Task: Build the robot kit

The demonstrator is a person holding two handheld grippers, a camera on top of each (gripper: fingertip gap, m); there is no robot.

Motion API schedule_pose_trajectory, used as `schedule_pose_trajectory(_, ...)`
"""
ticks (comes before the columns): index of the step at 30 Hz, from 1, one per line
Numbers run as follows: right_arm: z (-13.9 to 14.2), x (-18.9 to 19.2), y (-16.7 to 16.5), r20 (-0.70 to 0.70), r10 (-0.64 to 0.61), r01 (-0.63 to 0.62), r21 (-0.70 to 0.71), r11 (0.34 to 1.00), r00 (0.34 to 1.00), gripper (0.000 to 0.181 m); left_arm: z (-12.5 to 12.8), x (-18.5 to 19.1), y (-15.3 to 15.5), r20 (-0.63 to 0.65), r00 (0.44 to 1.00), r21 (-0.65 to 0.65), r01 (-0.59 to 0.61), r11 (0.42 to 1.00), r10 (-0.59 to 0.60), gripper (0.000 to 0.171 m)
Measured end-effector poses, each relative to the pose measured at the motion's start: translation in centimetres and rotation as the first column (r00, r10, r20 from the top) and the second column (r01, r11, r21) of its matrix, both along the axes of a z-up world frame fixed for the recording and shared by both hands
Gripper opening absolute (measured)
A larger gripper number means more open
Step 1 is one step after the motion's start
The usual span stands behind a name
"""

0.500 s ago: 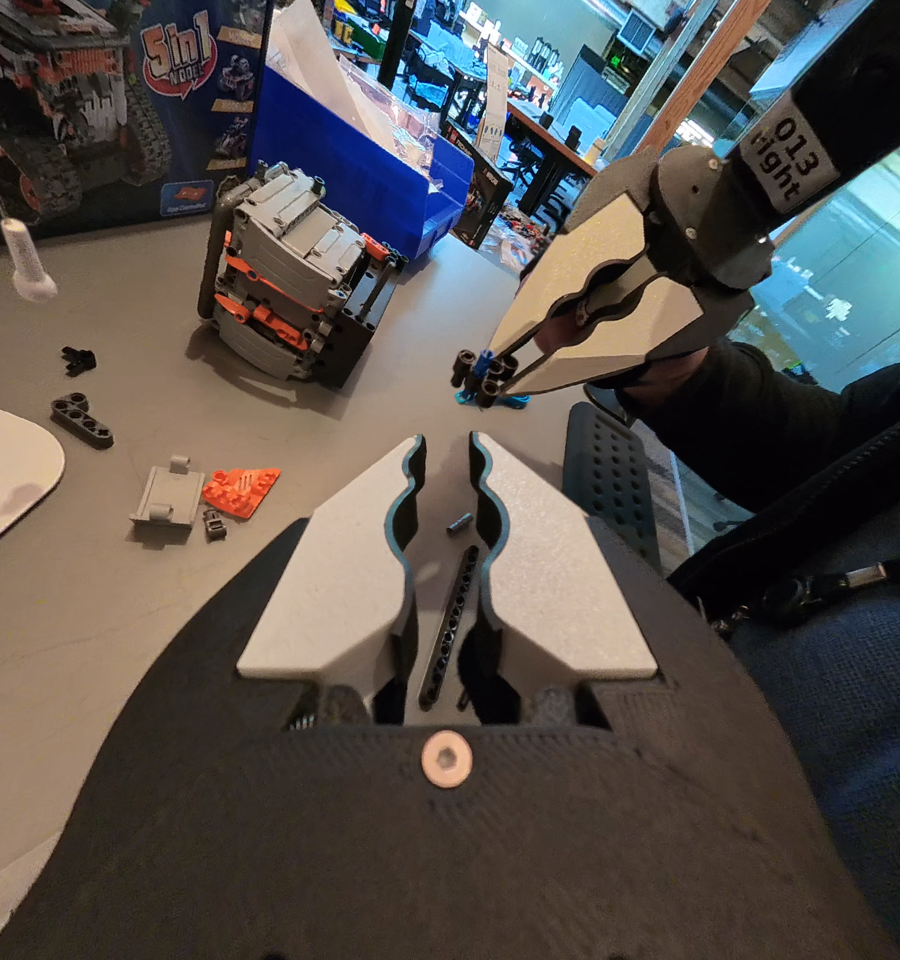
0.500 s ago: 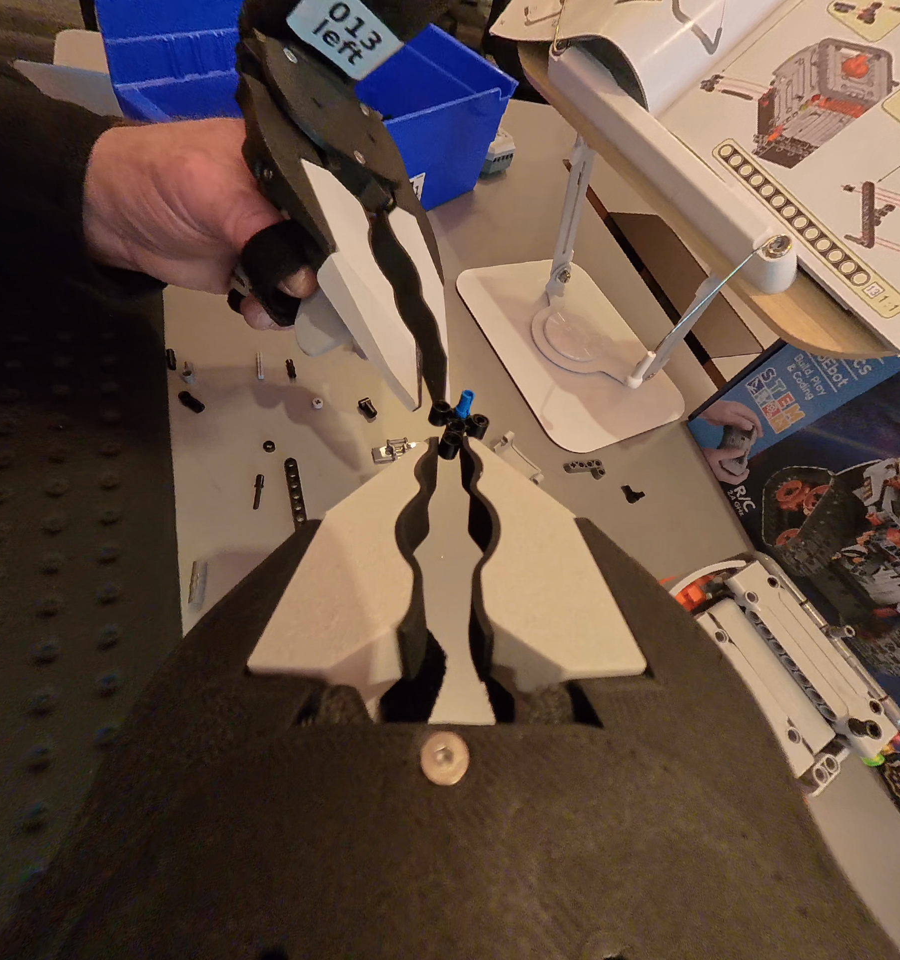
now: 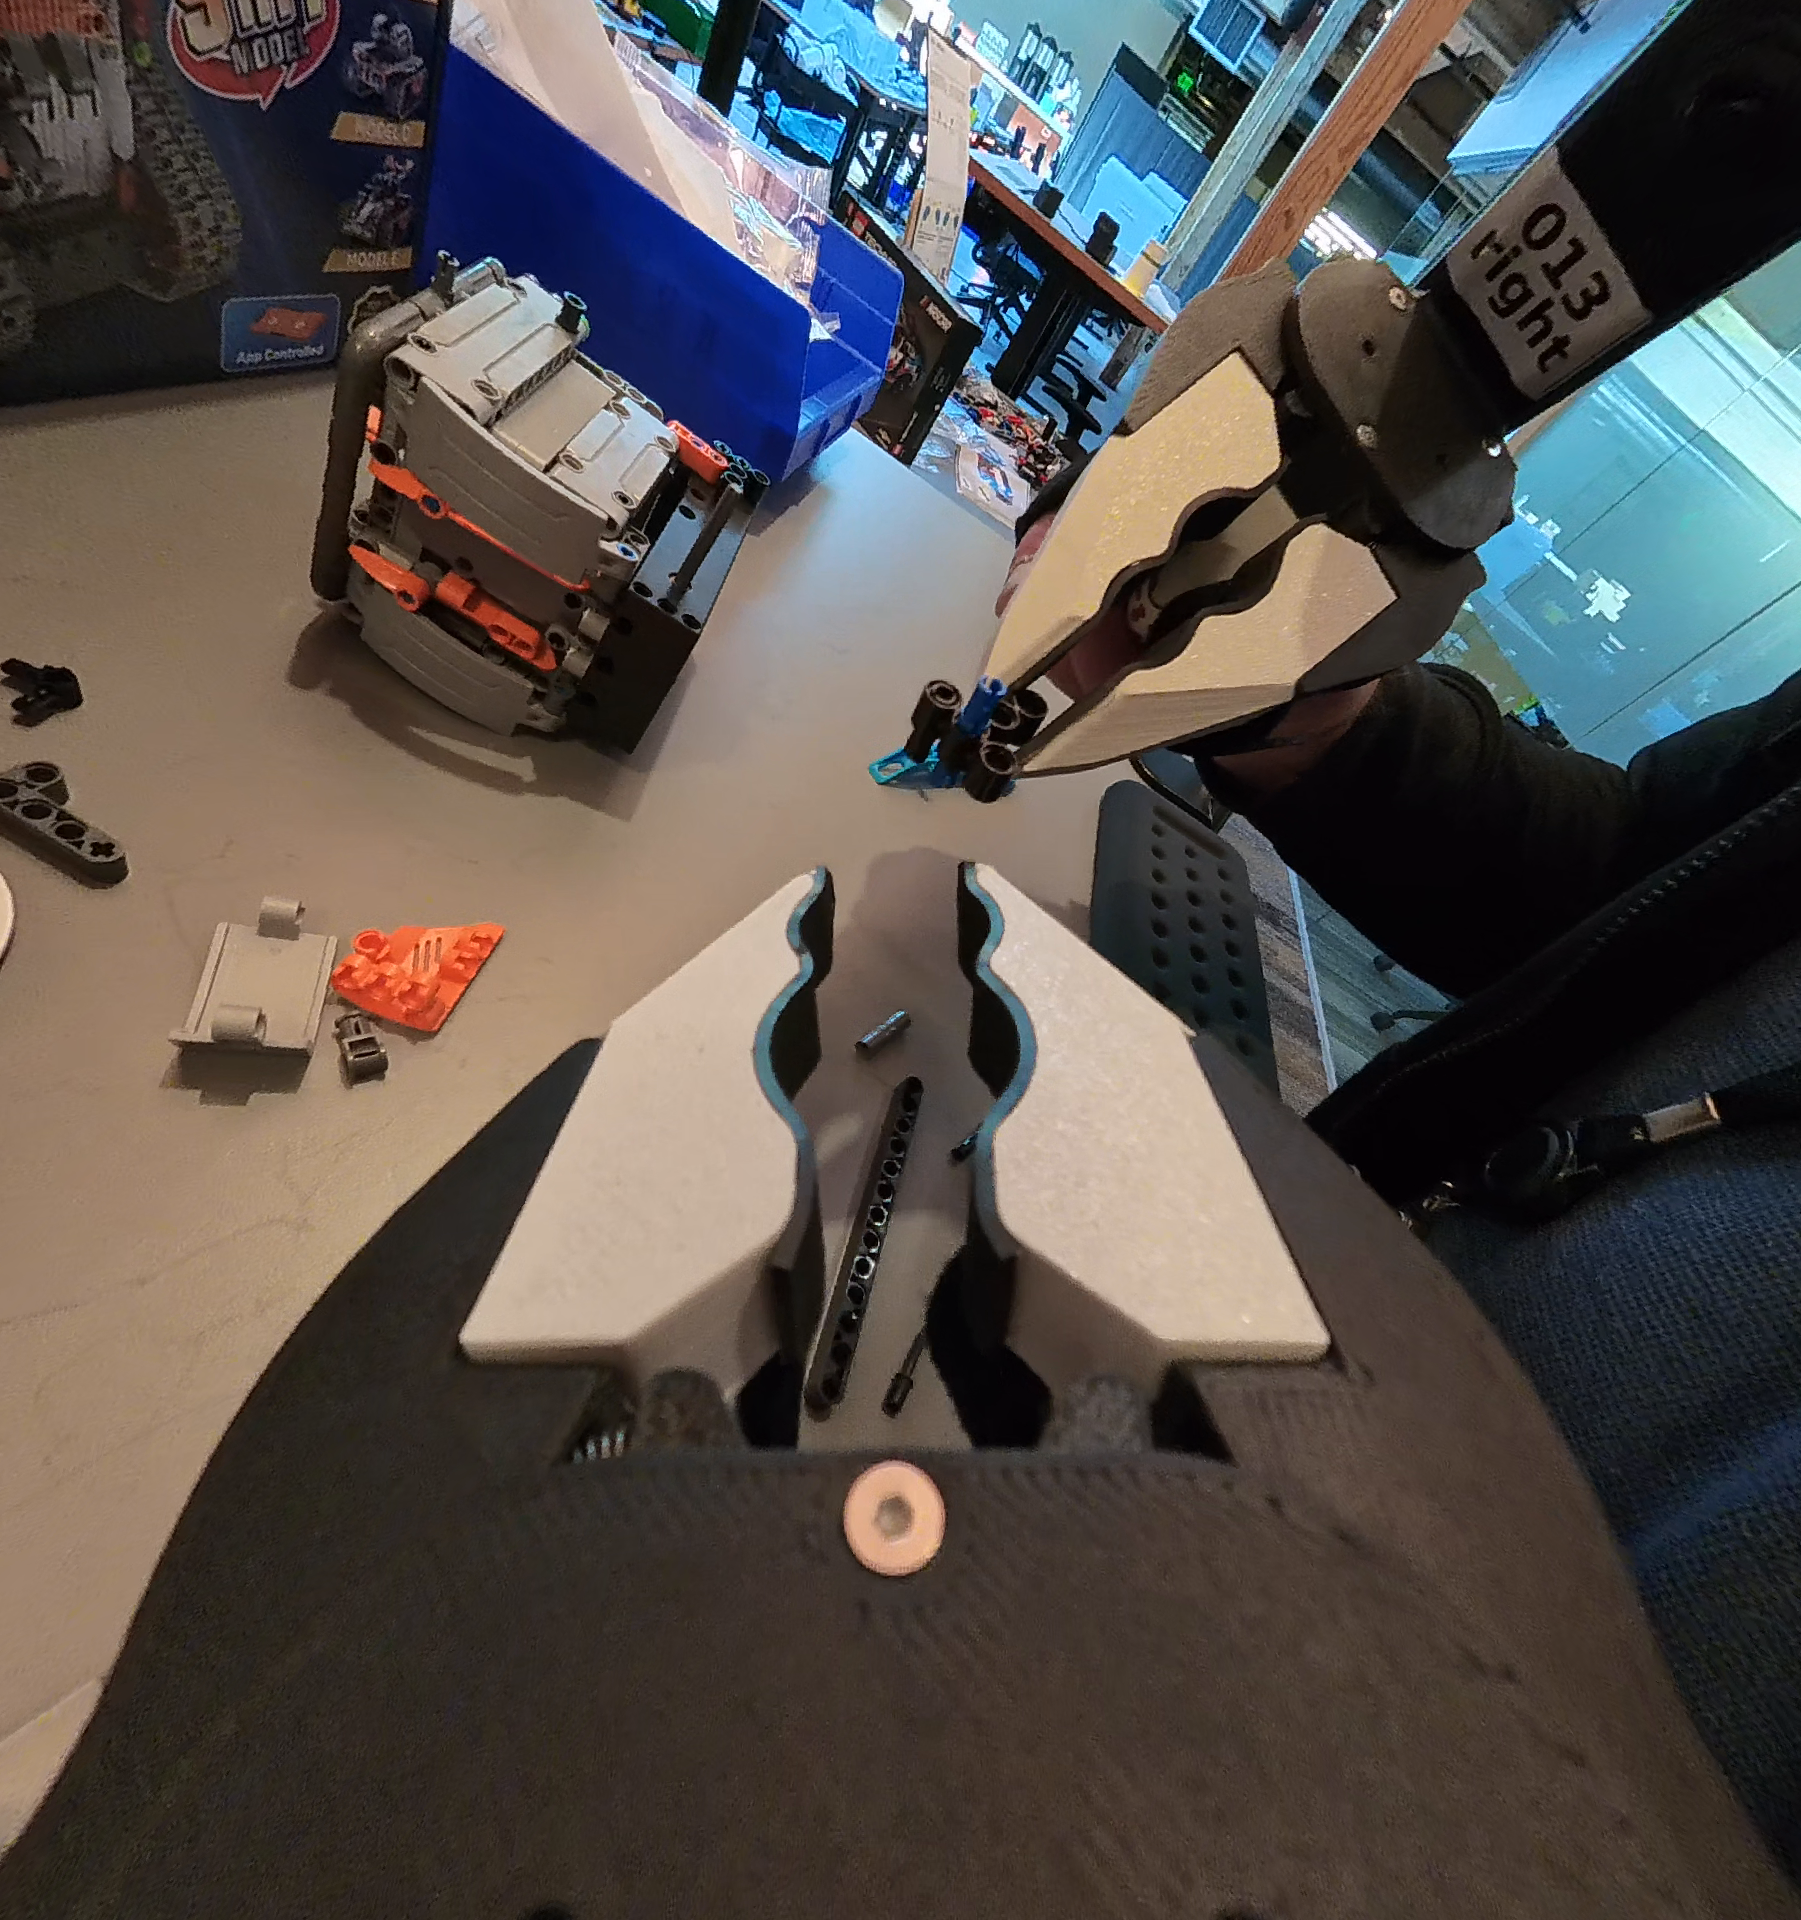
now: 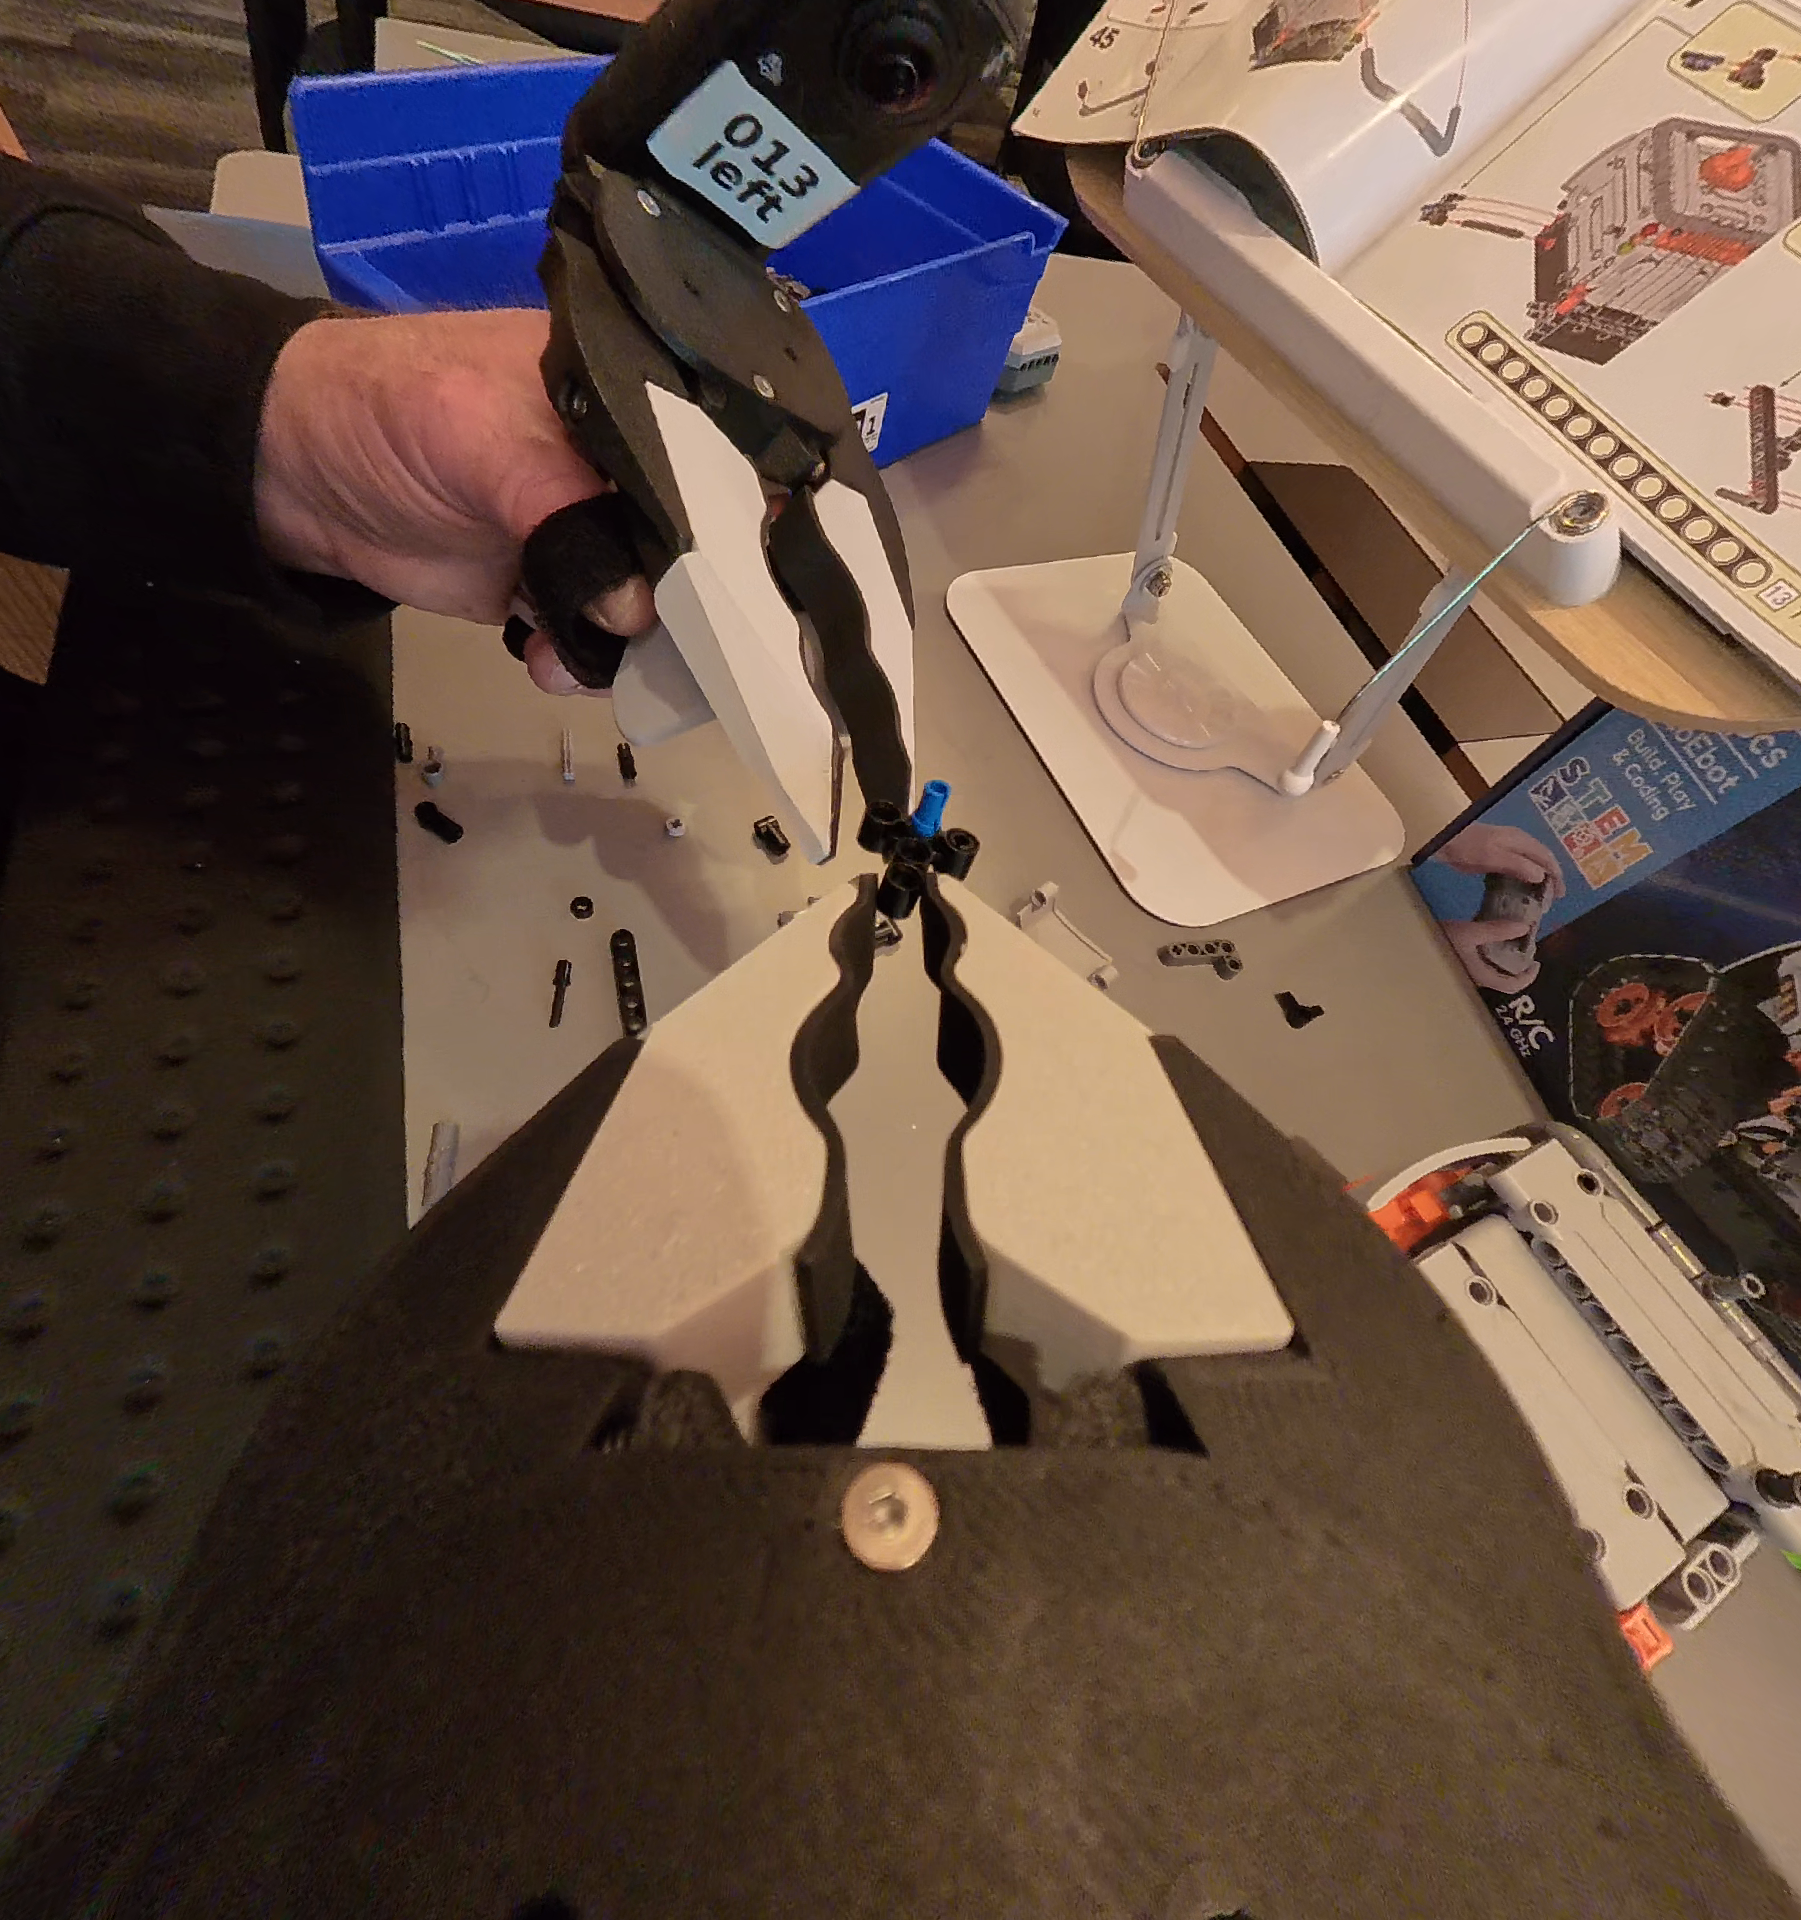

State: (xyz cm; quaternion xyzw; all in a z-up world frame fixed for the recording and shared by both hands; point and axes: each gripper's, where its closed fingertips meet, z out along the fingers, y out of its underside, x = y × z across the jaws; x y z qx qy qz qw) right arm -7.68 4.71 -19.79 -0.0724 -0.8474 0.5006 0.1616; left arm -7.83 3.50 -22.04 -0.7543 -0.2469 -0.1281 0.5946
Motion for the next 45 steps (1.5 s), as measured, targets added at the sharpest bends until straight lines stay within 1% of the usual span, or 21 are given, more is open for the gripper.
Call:
schedule_pose_trajectory(8,0.05,0.24,-0.07,-0.001,0.017,-0.017,-0.005,1.000,1.000,0.006,-0.06,0.63,0.54,0.020,0.999,0.004,0.039,0.999,-0.039,0.023)
schedule_pose_trajectory(45,-0.36,0.46,0.34,0.003,0.024,-0.024,0.001,1.000,1.000,0.006,-0.40,0.81,0.89,0.043,0.997,-0.003,0.060,0.998,-0.060,0.021)
